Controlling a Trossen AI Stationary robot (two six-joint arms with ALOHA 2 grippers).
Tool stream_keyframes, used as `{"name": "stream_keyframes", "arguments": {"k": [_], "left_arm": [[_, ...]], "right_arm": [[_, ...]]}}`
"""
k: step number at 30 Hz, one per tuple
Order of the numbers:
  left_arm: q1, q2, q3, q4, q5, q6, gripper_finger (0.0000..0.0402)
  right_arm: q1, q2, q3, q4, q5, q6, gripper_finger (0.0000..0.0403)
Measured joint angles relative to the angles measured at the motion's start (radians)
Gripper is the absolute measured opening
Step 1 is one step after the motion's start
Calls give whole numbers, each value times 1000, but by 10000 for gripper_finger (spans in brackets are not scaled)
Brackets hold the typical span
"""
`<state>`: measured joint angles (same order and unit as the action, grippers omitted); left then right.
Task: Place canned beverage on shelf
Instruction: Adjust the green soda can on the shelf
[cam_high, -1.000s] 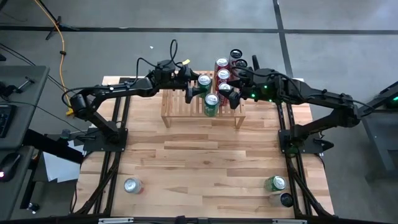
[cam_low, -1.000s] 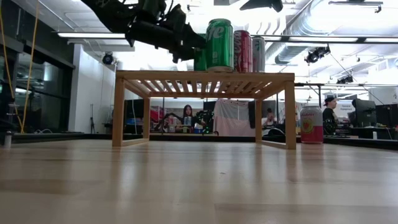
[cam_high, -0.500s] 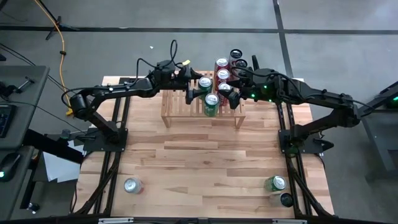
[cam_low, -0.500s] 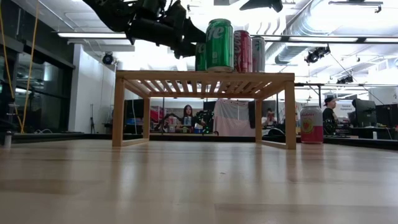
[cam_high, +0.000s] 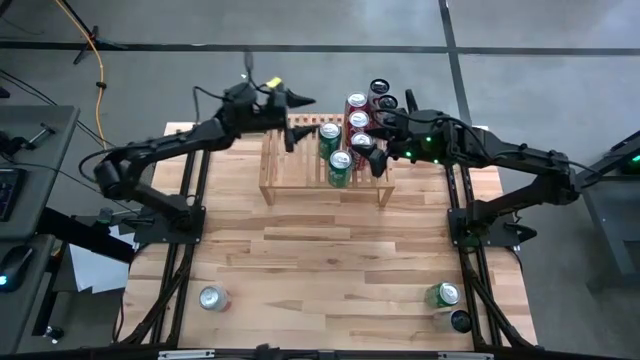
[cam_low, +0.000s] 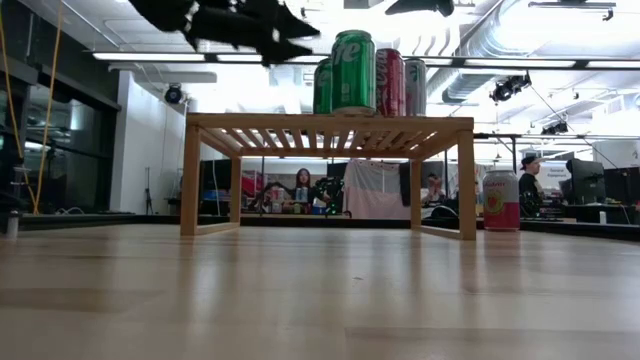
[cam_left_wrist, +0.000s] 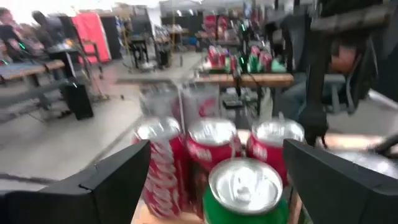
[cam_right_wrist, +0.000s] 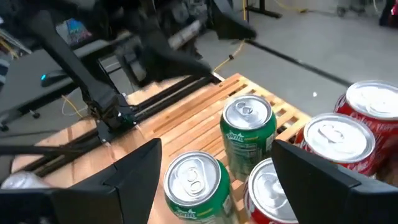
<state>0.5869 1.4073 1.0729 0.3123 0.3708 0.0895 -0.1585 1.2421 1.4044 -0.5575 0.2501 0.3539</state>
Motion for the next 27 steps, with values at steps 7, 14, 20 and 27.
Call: {"name": "stream_keyframes", "arguments": {"k": [7,14,20,27], "left_arm": [[14,-191,0,-120,0,-143,354],[-8,-302,0,-197,1,-268,353],[-14,-320,-1,-194,-17,-360,353],[-14,-320,-1,-194,-57,-414,353]], "right_arm": [[40,-19,1,-107,-195,-72,229],[126,45,-73,-321,-214,-59,23],[126,35,-314,25,-285,40,25],[128,46,-415,304,-50,187,8]]}}
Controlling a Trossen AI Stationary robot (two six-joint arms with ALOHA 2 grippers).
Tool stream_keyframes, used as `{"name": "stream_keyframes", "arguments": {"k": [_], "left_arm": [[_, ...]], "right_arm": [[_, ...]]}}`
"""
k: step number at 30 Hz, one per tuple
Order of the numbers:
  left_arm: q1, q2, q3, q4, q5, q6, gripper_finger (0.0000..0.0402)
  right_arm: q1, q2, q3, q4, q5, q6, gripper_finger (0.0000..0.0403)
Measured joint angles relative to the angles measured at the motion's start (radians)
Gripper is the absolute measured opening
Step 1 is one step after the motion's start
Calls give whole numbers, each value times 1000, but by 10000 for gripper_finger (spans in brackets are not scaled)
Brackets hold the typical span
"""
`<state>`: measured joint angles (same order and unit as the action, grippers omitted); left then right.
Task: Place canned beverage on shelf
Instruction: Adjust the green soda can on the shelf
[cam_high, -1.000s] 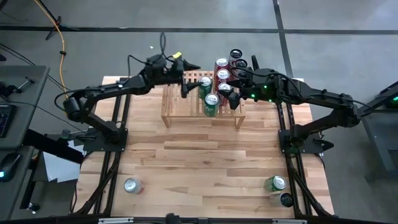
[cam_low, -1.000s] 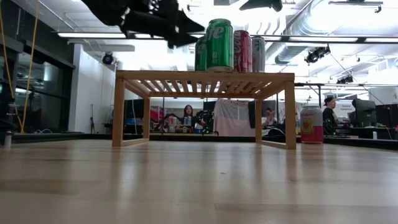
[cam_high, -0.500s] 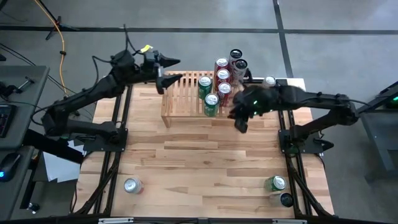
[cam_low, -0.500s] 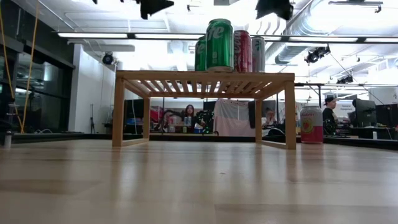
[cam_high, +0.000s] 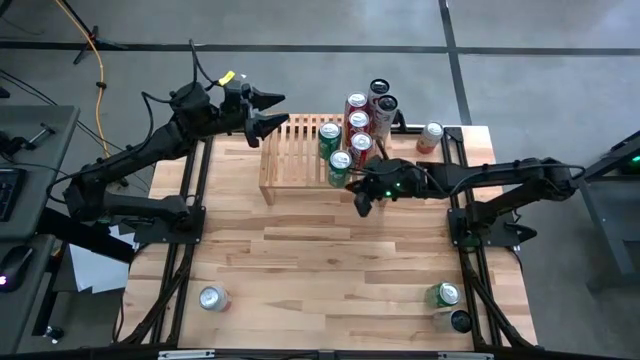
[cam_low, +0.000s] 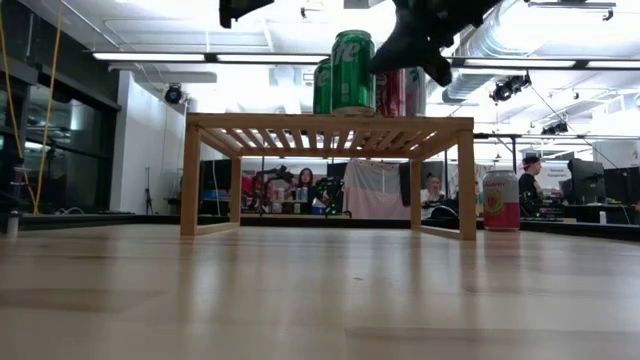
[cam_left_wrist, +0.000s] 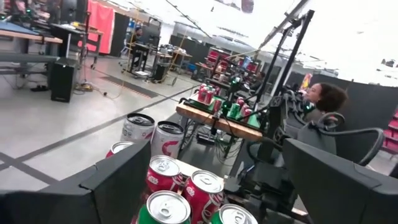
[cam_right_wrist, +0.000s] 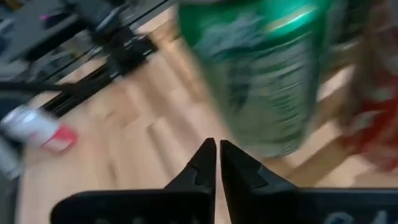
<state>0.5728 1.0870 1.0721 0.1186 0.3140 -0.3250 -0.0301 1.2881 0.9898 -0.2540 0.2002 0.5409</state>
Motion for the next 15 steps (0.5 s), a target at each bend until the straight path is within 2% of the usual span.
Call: {"name": "stream_keyframes", "arguments": {"k": [4,15], "left_arm": [[0,0,0,0,-5,-7,353],[0,0,-1,0,-5,-6,353]], "right_arm": [[5,0,-4,5,73,-4,3],[4,16,1,92,114,-23,0]]}}
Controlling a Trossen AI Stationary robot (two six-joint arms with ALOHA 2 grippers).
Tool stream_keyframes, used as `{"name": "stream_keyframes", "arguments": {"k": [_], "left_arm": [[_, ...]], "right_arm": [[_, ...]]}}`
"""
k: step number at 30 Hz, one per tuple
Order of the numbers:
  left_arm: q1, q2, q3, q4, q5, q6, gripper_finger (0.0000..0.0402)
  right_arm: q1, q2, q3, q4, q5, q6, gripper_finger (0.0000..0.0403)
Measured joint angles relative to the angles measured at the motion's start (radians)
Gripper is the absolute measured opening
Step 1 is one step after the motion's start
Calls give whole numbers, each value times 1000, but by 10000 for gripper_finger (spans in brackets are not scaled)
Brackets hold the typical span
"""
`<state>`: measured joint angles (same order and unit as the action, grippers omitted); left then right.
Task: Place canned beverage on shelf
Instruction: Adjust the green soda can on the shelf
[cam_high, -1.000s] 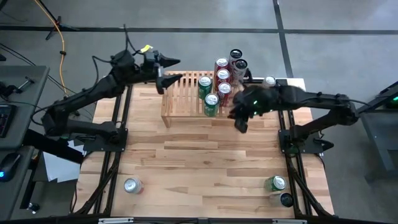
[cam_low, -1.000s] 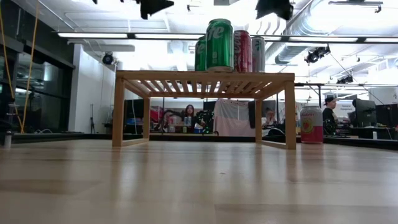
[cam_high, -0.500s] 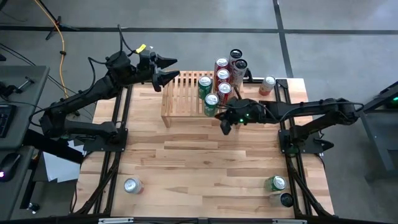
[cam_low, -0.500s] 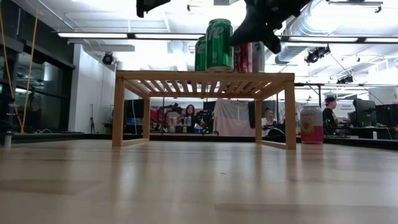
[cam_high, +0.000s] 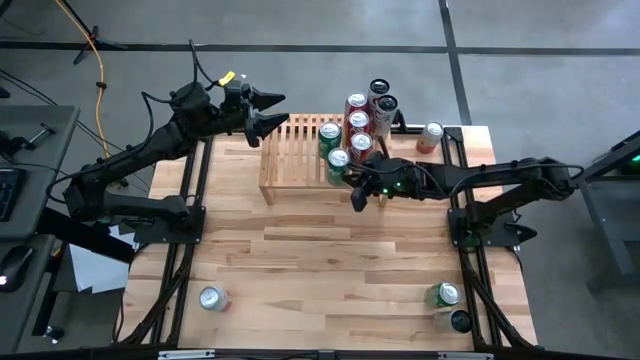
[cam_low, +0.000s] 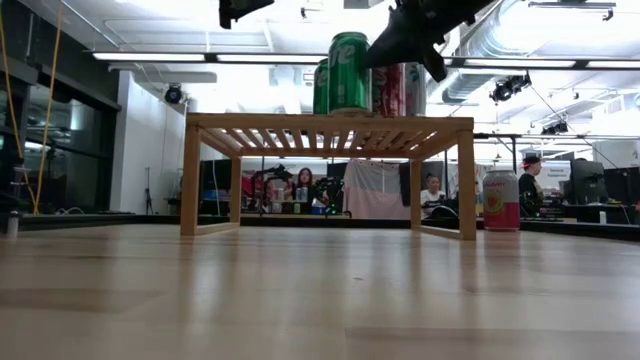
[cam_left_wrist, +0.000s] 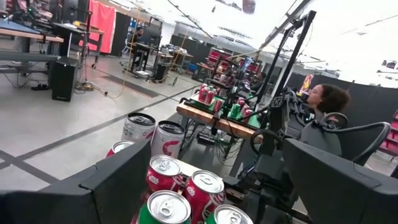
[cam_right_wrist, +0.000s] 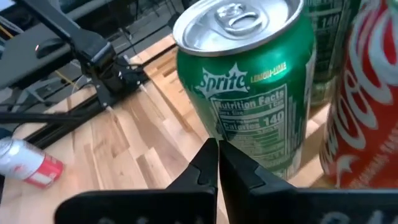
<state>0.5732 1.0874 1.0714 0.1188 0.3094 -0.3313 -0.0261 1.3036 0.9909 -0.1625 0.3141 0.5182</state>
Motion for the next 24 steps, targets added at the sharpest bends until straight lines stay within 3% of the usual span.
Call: {"name": "stream_keyframes", "arguments": {"k": [14,24], "left_arm": [[0,1,0,-63,1,9,353],[0,0,0,-77,1,10,353]], "right_arm": [[0,59,1,73,107,-3,0],[-14,47,3,80,62,-4,0]]}}
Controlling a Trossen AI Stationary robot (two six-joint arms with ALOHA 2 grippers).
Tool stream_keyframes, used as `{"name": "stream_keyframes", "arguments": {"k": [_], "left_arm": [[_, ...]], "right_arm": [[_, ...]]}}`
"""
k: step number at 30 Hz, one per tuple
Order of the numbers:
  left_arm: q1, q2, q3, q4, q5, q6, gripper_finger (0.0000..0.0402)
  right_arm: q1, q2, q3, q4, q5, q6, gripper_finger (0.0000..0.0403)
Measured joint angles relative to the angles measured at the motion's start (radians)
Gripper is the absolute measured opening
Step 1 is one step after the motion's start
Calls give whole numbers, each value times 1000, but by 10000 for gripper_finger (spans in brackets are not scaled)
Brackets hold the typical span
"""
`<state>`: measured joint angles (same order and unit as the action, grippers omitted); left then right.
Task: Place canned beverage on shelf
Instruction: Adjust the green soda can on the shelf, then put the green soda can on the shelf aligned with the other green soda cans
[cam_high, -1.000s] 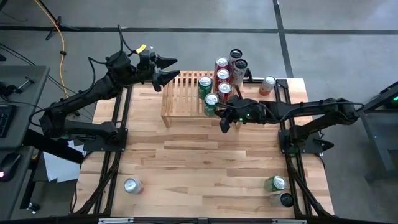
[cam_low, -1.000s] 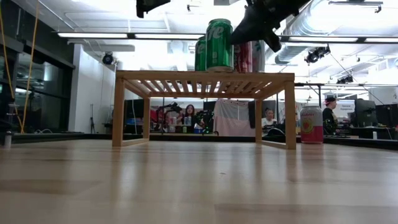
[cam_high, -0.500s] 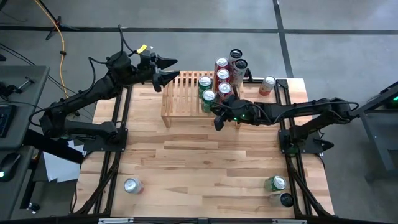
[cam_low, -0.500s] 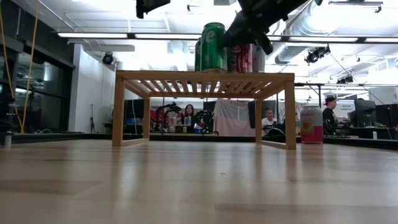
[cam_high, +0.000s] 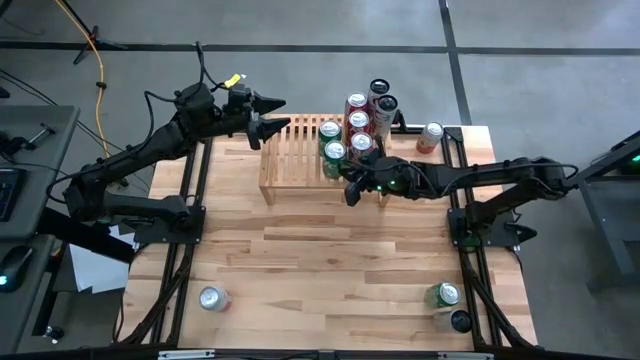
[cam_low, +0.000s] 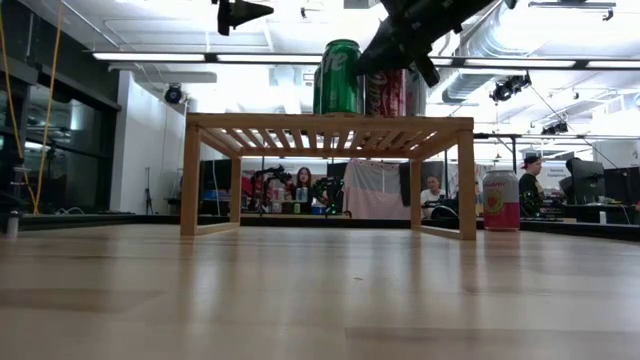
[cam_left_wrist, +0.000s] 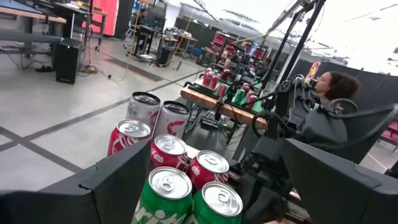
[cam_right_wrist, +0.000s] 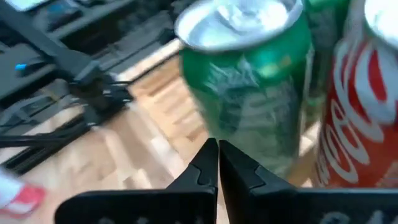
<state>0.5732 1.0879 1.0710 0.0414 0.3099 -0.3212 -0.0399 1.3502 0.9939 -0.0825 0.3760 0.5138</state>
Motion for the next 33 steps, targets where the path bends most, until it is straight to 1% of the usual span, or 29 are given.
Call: {"name": "stream_keyframes", "arguments": {"k": [4,9,12,14,18,21,25,30,33], "left_arm": [[-2,-25,-1,-2,0,-7,353],[-16,-89,-1,-7,-14,19,353],[-42,-138,-1,-51,-80,61,353],[-66,-166,-1,-94,-149,95,353],[-127,-206,-11,-147,-287,141,353],[-164,-223,-36,-140,-334,141,353],[-204,-246,-111,-61,-359,123,353],[-252,-264,-239,164,-357,51,353],[-263,-271,-268,228,-373,37,353]], "right_arm": [[1,-81,1,-1,-102,-76,0],[-7,-235,1,15,-121,-145,0],[-23,-316,2,58,-118,-206,0],[-37,-357,2,91,-119,-235,0],[-58,-403,2,135,-121,-292,0],[-73,-410,2,135,-131,-312,0],[-93,-400,2,133,-184,-313,0],[-113,-387,2,131,-248,-303,0],[-120,-387,2,131,-269,-284,0]]}}
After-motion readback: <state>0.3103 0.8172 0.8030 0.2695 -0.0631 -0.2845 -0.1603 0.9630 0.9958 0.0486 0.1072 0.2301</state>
